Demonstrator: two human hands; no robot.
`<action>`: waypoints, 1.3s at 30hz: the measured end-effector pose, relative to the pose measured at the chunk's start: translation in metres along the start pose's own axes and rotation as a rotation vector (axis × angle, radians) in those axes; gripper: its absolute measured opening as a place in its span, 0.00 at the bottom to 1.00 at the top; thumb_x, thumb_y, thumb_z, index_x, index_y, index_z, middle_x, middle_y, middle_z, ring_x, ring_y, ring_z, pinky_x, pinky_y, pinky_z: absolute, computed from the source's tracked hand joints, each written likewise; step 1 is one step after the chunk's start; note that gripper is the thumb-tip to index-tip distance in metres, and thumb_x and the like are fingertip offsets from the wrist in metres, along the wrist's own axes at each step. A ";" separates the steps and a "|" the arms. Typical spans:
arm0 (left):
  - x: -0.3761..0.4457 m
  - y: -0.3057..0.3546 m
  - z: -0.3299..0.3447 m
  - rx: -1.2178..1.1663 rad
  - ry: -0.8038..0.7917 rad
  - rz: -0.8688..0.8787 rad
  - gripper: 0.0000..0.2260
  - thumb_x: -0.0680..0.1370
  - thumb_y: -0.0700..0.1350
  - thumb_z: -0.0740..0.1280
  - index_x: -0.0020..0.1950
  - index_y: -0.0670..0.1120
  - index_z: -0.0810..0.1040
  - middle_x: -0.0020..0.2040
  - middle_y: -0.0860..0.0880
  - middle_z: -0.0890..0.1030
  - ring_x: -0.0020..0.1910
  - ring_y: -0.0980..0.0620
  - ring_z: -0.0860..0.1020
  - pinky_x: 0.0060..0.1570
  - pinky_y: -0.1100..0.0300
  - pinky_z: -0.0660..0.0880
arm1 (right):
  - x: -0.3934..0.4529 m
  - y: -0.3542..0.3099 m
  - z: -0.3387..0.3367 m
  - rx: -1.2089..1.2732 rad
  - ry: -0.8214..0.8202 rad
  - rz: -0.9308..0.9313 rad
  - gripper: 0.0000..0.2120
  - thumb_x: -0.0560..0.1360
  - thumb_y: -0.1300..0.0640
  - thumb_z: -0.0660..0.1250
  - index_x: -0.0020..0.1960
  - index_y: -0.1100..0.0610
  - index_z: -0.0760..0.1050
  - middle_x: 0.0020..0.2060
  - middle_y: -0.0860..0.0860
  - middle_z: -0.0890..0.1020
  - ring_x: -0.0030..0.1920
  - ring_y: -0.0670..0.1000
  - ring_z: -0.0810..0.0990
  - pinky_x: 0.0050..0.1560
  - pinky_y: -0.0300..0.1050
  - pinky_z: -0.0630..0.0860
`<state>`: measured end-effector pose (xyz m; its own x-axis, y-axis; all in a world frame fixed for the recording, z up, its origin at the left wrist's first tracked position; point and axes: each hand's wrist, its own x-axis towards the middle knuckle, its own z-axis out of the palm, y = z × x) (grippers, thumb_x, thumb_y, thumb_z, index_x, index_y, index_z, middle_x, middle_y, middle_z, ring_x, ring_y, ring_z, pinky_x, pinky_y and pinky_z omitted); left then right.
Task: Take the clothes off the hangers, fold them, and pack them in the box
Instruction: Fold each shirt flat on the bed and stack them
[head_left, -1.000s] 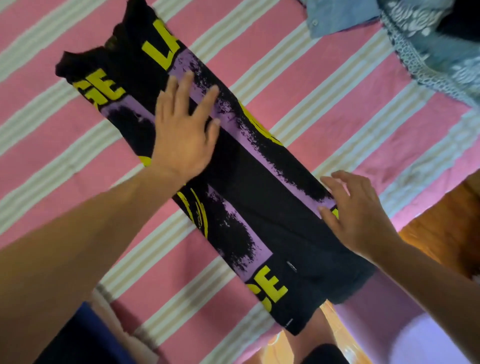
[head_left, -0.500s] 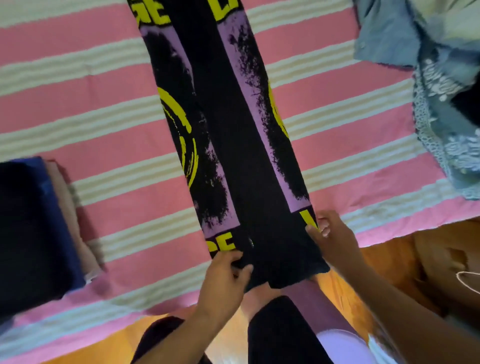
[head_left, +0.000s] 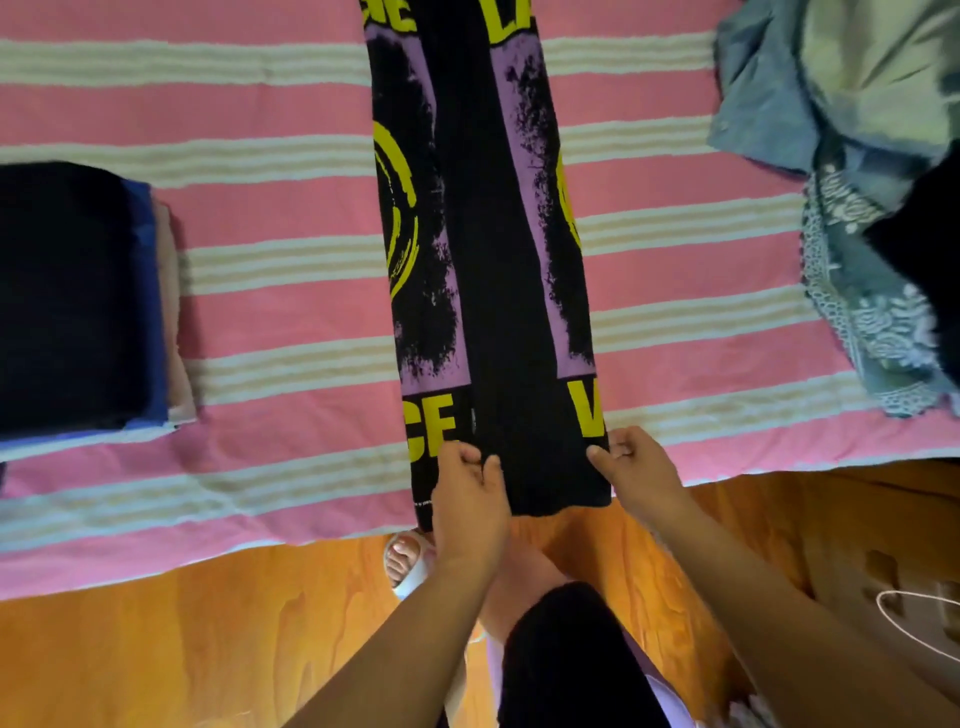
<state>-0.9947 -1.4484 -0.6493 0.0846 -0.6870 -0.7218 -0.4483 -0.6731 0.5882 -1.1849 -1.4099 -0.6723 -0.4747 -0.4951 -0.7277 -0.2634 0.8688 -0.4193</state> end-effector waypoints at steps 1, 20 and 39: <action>-0.001 -0.006 0.000 -0.020 -0.031 -0.043 0.07 0.83 0.46 0.66 0.57 0.49 0.69 0.36 0.51 0.78 0.37 0.55 0.78 0.41 0.56 0.75 | -0.002 -0.002 0.002 -0.009 0.020 -0.005 0.14 0.78 0.49 0.70 0.59 0.54 0.73 0.52 0.50 0.80 0.53 0.53 0.79 0.56 0.53 0.78; 0.008 -0.046 -0.032 -0.033 0.140 -0.251 0.15 0.81 0.50 0.69 0.42 0.40 0.73 0.38 0.41 0.73 0.36 0.46 0.71 0.38 0.55 0.67 | -0.013 0.024 -0.005 0.201 -0.122 0.083 0.07 0.83 0.53 0.63 0.57 0.45 0.77 0.50 0.43 0.82 0.52 0.46 0.78 0.55 0.47 0.74; -0.024 0.100 -0.102 -0.710 0.102 0.019 0.11 0.85 0.47 0.62 0.65 0.45 0.72 0.48 0.42 0.87 0.45 0.45 0.85 0.46 0.55 0.81 | -0.067 -0.127 -0.104 0.826 -0.126 0.097 0.09 0.83 0.54 0.63 0.52 0.60 0.77 0.40 0.55 0.87 0.40 0.51 0.86 0.48 0.48 0.81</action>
<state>-0.9503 -1.5267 -0.5359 0.1811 -0.6989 -0.6919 0.2338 -0.6528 0.7206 -1.2070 -1.4862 -0.5139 -0.3537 -0.4583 -0.8154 0.4961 0.6472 -0.5789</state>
